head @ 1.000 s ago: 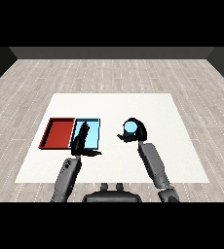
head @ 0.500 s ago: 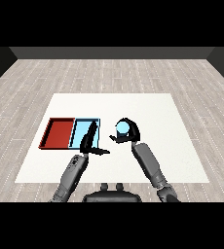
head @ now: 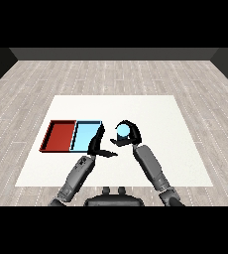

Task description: Pick the blue can and put it in the blue box

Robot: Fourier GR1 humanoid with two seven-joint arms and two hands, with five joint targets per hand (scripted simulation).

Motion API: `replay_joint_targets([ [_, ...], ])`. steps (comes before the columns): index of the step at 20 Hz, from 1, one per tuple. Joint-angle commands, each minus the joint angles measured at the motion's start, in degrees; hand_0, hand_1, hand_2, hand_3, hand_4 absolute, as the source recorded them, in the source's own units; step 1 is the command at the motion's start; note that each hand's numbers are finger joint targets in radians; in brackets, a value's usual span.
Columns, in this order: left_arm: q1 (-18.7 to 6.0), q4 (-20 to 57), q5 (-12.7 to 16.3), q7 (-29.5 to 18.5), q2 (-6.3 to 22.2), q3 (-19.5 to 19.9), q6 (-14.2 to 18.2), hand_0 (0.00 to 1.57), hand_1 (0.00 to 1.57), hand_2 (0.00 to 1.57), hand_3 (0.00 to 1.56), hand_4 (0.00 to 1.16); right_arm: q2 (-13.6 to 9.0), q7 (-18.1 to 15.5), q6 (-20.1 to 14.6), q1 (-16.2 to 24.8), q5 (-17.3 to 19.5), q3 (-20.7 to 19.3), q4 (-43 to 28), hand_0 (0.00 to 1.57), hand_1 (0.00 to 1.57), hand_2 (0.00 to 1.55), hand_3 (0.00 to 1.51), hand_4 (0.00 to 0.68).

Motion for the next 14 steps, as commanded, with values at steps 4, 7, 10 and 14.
replay_joint_targets([
  [4, -2.5, 0.7, 1.3, 2.9, 0.0, -2.7, 2.5, 0.00, 0.00, 0.00, 0.00, 0.00, 0.1, -0.1, 2.5, -0.6, 0.5, 0.1, 0.3, 1.40, 1.40, 1.44, 1.40, 0.679],
  [7, -4.7, 9.1, 4.4, -2.9, 0.0, -2.1, 1.5, 0.00, 0.00, 0.00, 0.00, 0.00, 0.1, -2.2, -1.1, 1.3, -0.8, 4.6, -1.3, 1.39, 1.39, 1.45, 1.41, 0.680],
  [10, -8.5, 8.3, 6.1, 0.1, 0.0, -5.5, 4.8, 0.00, 0.00, 0.00, 0.00, 0.00, 0.1, -1.3, -5.1, -4.2, -5.2, 7.3, 2.3, 1.40, 1.40, 1.45, 1.41, 0.677],
  [14, -1.6, 4.6, 3.3, -0.9, 0.0, -4.2, 0.7, 0.00, 0.00, 0.00, 0.00, 0.00, 0.1, 3.3, -2.8, -0.8, -0.1, 6.4, -5.2, 1.40, 1.40, 1.43, 1.40, 0.657],
])
